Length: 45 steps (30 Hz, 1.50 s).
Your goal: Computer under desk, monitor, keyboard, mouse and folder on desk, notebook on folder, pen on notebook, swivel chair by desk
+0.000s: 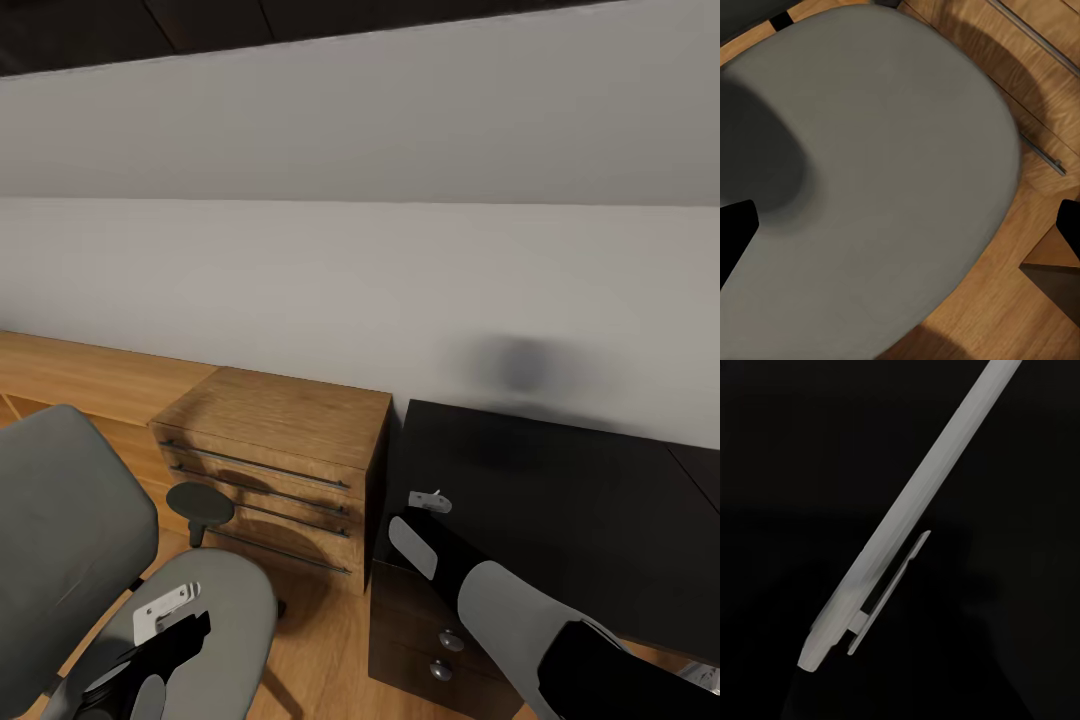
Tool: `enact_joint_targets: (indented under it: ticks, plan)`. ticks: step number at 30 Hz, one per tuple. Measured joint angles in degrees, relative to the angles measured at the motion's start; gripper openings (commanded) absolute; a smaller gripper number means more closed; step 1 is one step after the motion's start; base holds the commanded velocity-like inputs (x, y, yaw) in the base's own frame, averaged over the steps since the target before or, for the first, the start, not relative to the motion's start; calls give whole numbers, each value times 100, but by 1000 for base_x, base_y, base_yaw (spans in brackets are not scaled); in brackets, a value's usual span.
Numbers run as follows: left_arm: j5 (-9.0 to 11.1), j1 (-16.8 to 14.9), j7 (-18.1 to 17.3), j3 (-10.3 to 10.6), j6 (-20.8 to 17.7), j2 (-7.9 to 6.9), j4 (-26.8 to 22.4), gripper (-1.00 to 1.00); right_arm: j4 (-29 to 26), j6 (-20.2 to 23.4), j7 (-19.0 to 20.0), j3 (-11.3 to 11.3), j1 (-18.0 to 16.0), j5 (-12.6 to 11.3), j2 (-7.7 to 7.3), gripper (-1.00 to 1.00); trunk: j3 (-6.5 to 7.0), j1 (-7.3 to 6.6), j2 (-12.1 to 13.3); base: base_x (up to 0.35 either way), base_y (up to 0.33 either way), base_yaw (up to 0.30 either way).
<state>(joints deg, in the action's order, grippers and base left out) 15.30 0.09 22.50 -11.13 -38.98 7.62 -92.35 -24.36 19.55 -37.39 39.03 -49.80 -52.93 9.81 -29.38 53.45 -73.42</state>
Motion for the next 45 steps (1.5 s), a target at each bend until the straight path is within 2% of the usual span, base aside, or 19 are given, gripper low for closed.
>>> enact_joint_targets:
  ticks: [45]
  plan:
    - [0, 0, -9, 0, 2, -9, 35, 100, -4, 9, 1, -13, 0, -8, 0, -100, 0, 0, 0, 0, 0, 0]
